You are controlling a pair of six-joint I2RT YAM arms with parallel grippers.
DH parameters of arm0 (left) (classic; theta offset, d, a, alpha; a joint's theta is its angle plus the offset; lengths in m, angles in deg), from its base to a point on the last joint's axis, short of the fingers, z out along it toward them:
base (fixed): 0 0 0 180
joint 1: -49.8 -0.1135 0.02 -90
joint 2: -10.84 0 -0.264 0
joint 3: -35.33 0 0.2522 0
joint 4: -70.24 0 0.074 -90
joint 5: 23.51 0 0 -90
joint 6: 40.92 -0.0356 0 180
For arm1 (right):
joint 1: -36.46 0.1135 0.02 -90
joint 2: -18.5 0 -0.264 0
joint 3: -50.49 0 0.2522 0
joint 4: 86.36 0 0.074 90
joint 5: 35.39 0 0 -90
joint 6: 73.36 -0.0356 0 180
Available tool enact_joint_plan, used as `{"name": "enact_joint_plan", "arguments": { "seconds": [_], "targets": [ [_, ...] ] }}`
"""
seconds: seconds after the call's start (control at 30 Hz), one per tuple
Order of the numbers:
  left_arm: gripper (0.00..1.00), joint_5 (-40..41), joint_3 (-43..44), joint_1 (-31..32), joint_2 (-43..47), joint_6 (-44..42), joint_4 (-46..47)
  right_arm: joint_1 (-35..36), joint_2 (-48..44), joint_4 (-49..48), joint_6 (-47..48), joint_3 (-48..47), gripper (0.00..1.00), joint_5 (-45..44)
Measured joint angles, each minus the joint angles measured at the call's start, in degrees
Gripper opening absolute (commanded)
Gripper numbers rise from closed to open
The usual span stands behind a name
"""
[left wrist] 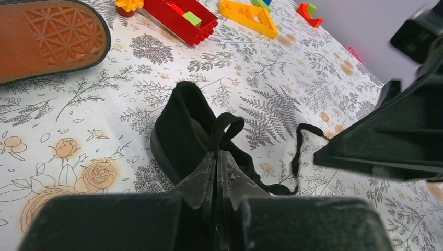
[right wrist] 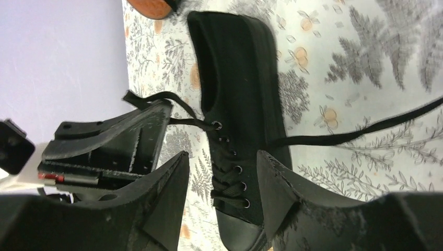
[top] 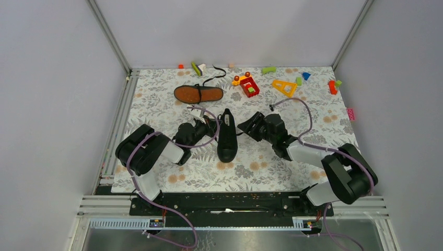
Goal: Tie the shoes
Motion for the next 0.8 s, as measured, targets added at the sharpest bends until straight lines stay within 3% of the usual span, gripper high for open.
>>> {"name": "enact_joint_plan", "arguments": {
  "seconds": [0.27,0.53,0.8],
  "targets": [
    [0.00,-0.1,0.0,-0.6,0.0,0.1,0.4,-0.2,-3.7,18.7,21.0,-14.1,0.59,1.8],
    [0.00,-1.1,0.0,-0.7,-0.8,0.2,1.1,-0.7,4.4,24.6,39.3,-26.3,0.50,14.6],
    [0.00,-1.8,0.0,-0.7,-0.8,0.2,1.2,-0.7,12.7,29.3,51.1,-35.5,0.49,22.4]
  ]
}}
